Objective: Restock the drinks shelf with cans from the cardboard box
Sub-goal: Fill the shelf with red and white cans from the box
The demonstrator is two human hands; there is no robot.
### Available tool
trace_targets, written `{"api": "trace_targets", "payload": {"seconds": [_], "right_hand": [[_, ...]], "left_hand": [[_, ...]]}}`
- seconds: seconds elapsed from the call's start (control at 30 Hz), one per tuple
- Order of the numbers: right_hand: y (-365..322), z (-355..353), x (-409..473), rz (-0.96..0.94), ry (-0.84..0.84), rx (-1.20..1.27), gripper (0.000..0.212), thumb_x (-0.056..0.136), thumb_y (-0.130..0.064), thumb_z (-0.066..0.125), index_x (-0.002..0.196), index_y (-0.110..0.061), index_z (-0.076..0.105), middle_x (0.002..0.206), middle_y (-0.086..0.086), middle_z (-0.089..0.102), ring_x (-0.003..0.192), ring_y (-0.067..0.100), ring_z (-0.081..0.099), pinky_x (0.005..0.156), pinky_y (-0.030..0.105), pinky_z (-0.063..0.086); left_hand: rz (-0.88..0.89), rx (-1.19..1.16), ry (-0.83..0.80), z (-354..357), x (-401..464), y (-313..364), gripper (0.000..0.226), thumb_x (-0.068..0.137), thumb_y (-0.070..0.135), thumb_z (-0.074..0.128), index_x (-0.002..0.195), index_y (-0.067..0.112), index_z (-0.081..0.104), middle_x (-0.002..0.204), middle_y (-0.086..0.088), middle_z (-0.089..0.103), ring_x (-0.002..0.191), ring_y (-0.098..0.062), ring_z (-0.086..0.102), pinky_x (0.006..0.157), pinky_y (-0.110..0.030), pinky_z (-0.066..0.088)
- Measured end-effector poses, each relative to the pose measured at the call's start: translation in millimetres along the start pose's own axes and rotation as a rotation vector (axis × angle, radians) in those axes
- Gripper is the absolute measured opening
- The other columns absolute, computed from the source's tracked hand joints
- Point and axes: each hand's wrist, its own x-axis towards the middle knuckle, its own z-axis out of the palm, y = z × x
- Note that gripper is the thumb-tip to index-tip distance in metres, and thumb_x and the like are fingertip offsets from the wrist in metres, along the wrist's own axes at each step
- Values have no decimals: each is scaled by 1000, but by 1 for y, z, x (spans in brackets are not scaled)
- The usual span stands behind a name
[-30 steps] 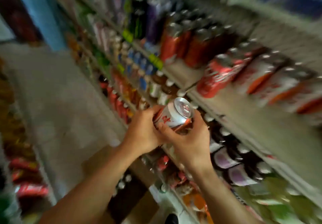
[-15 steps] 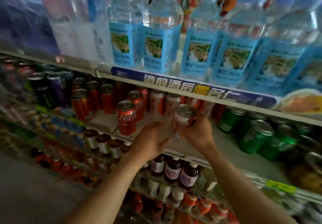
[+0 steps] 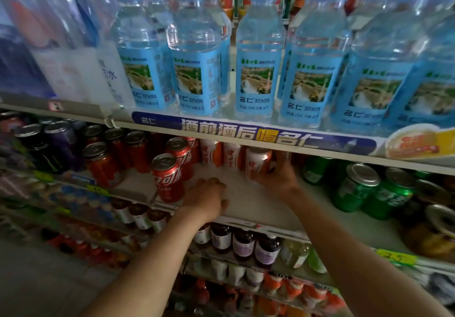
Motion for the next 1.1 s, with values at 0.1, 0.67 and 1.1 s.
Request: {"api": "trace_targets", "payload": {"seconds": [0.1, 0.67, 1.1], "right_hand": [[7, -2, -3, -2, -25, 13, 63, 72, -20, 84, 127, -16, 51, 97, 1, 63, 83, 15, 62, 70, 20, 47], [29, 21, 20, 45, 147, 116, 60, 73, -20, 82, 124, -19, 51, 110, 0, 67, 101, 17, 66, 92, 47, 55], [-37, 9, -83, -182, 318, 140, 36, 82, -22, 77, 113, -20, 59, 95, -17, 65, 76, 6, 65, 63, 29, 56]], "left_hand": [[2, -33, 2, -2, 1, -1, 52, 92, 48, 53, 139, 26, 48, 144, 1, 45, 129, -27, 43, 108, -40, 38], [26, -15, 5, -12, 4, -1, 57, 88, 53, 60, 137, 26, 51, 145, 4, 44, 129, -26, 45, 105, -34, 38], [104, -453, 598, 5, -50, -22, 32, 87, 20, 69, 118, 16, 67, 117, 1, 65, 110, -13, 58, 96, -14, 38]]}}
